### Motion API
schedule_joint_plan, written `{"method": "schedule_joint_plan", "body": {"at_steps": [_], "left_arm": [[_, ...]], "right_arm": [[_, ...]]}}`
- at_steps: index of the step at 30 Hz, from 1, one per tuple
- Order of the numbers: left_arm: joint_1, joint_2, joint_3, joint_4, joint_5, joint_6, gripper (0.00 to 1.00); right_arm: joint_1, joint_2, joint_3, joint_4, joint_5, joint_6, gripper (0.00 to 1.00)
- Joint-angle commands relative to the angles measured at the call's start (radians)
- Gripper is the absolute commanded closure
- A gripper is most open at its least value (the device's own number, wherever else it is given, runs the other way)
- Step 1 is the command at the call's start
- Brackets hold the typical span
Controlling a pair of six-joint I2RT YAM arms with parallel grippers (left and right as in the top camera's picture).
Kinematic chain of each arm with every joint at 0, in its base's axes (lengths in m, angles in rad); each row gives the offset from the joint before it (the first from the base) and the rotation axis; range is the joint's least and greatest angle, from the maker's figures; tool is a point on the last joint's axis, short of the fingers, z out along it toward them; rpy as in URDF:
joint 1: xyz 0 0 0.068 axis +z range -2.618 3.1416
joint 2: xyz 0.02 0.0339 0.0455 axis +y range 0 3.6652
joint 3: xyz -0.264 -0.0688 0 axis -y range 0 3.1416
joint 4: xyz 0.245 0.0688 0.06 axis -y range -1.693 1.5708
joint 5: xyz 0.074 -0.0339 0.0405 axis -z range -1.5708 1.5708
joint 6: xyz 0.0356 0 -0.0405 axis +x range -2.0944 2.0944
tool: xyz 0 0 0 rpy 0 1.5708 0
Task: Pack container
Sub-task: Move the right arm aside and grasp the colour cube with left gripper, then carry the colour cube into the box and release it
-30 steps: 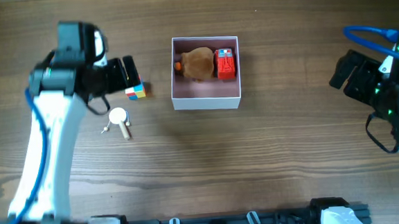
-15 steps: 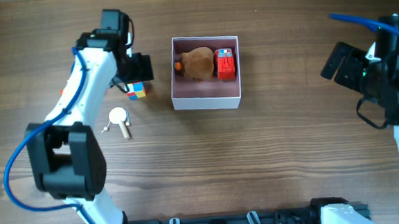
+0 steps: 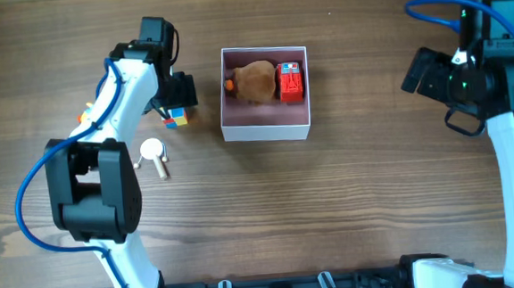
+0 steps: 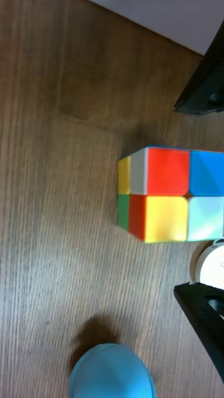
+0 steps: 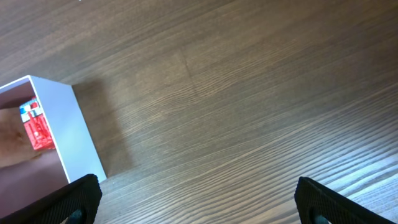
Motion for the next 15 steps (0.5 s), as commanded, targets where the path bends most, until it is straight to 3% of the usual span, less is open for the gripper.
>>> {"method": "schedule_joint_plan", "body": {"at_steps": [1,8,11,15], "left_arm": [[0.007,0.045,0.008,0.014,-0.005,-0.041,0.14],[0.007,0.048,0.008,0.031,0.0,-0.04,0.27],[0.007,0.049,0.008,0.034,0.001,-0.04,0.39],[0.007,0.049,0.008,0.046,0.033,-0.032,0.4]], "right_arm": [[-0.004,0.018,0.0,0.006,0.006,-0.013,0.0],[-0.004,0.021,0.0,0.006,0.007,-0.013,0.0],[-0.004,0.021,0.0,0.006,0.006,-0.013,0.0],[-0.004,0.021,0.0,0.006,0.006,-0.013,0.0]]}}
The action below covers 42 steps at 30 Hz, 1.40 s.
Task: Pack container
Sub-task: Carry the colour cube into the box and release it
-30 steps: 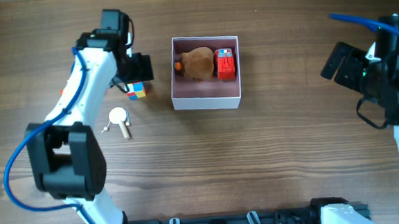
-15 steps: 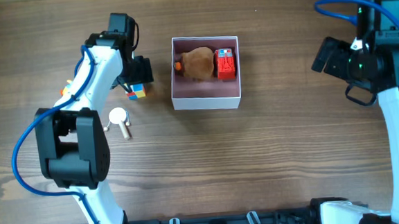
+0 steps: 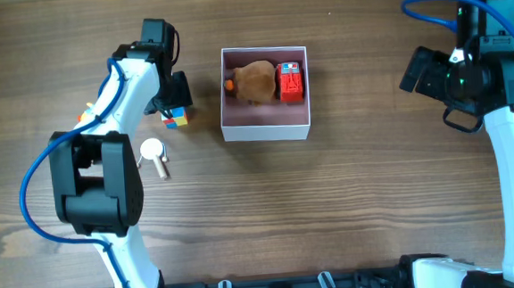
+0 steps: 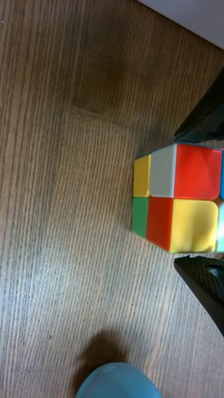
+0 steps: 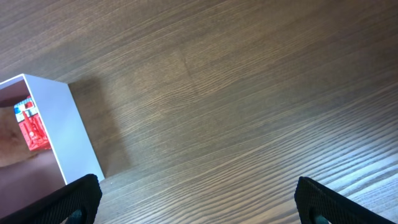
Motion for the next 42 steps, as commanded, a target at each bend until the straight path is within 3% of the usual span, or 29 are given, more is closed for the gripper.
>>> {"method": "schedule_joint_plan", "body": {"at_steps": [1,6,10,22,34,38,42], "left_arm": [[0.005,0.01,0.008,0.009,0.026,0.003,0.39],[0.005,0.011,0.008,0.007,0.025,0.007,0.37],[0.005,0.011,-0.019,0.016,0.025,0.037,0.29],[0.005,0.011,-0.043,0.028,0.025,0.036,0.54],[-0.021,-0.132,0.15,-0.197,0.026,0.037,0.59],[-0.087,-0.215,0.274,-0.29,0.043,0.037,0.59],[-0.232,-0.284,0.311,-0.248,0.086,0.034,0.62]], "right_arm": [[-0.004,0.006,0.0,0.006,0.006,-0.013,0.0],[-0.004,0.006,0.0,0.006,0.006,-0.013,0.0],[-0.004,0.006,0.0,0.006,0.006,-0.013,0.0],[-0.004,0.006,0.0,0.006,0.006,-0.013,0.0],[-0.004,0.006,0.0,0.006,0.006,-0.013,0.0],[-0.004,0.006,0.0,0.006,0.006,-0.013,0.0],[-0.004,0.006,0.0,0.006,0.006,-0.013,0.0]]}}
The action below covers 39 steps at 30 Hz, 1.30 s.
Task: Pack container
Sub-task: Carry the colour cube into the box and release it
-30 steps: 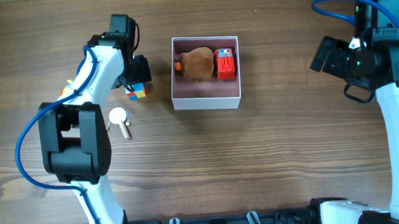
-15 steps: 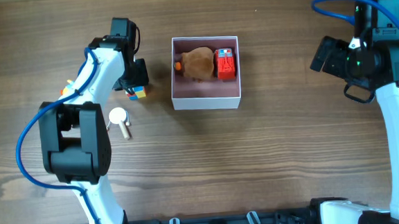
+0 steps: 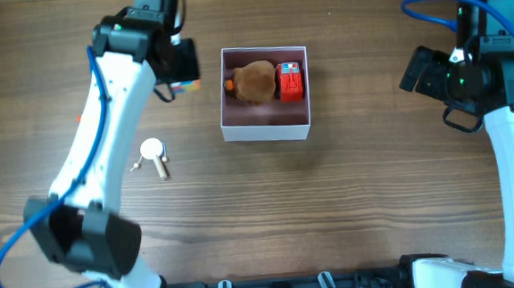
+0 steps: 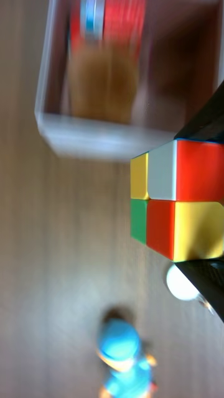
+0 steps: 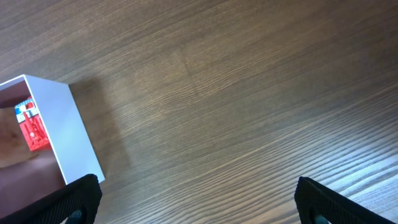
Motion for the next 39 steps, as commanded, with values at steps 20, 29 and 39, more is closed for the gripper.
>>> {"method": "schedule_joint_plan", "body": {"at_steps": [20,29,39], "left_arm": [[-0.44,0.32,0.024,0.206,-0.048,-0.243,0.64],[-0.477,0.369,0.024,0.211,-0.037,-0.269,0.57],[-0.456,0.315,0.024,0.195,-0.045,-0.267,0.28]], "right_arm": [[-0.004,0.006,0.0,0.003,0.006,-0.013,0.0],[-0.004,0.006,0.0,0.003,0.006,-0.013,0.0],[-0.004,0.006,0.0,0.003,0.006,-0.013,0.0]]}}
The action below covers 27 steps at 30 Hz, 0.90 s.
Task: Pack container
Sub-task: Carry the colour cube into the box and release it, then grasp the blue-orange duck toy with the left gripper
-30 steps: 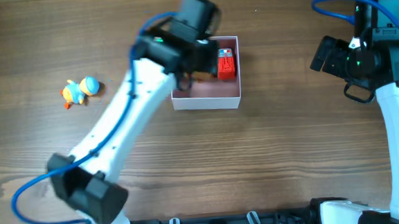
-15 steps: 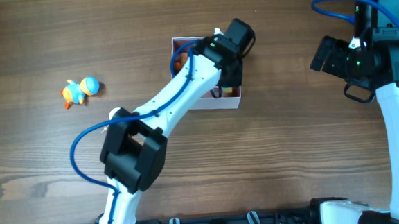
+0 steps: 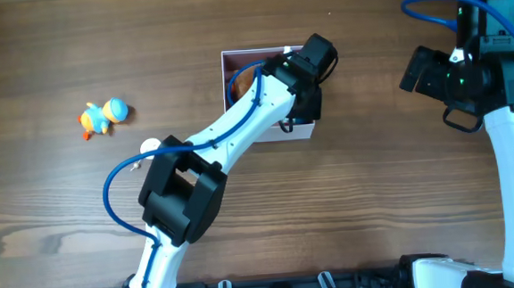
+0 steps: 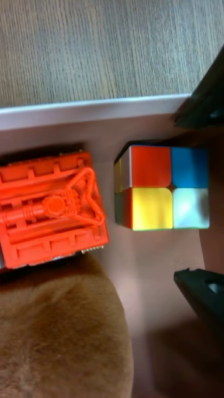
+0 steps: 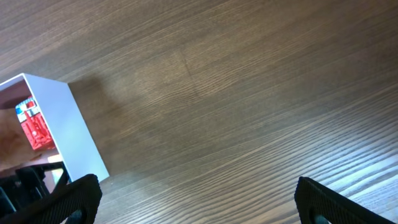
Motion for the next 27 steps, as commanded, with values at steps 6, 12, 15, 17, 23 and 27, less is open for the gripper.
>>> {"method": "schedule_joint_plan", "body": {"at_steps": [6,12,15,17,23,27], "left_arm": [[0.045,-0.201,0.005,-0.105,-0.085,0.011,0.23],[0.225,-0.429,0.005,-0.28,-0.219,0.075,0.12],[0.426,-0.46,0.005,-0.395,-0.219,0.088,0.1],[0.562,-0.438,-0.007,-0.438,-0.2,0.097,0.11],[0.858,-0.343,-0.09,-0.336,-0.024,0.136,0.23],[0.905,-0.277,-0.122,-0.253,0.013,0.135,0.24]], "right_arm": [[-0.004,0.006,0.0,0.003,0.006,-0.012,0.0],[-0.004,0.006,0.0,0.003,0.006,-0.013,0.0],[-0.004,0.006,0.0,0.003,0.006,-0.013,0.0],[-0.004,0.006,0.0,0.003,0.006,-0.013,0.0],[-0.004,0.006,0.0,0.003,0.006,-0.013,0.0],[-0.004,0.006,0.0,0.003,0.006,-0.013,0.0]]}}
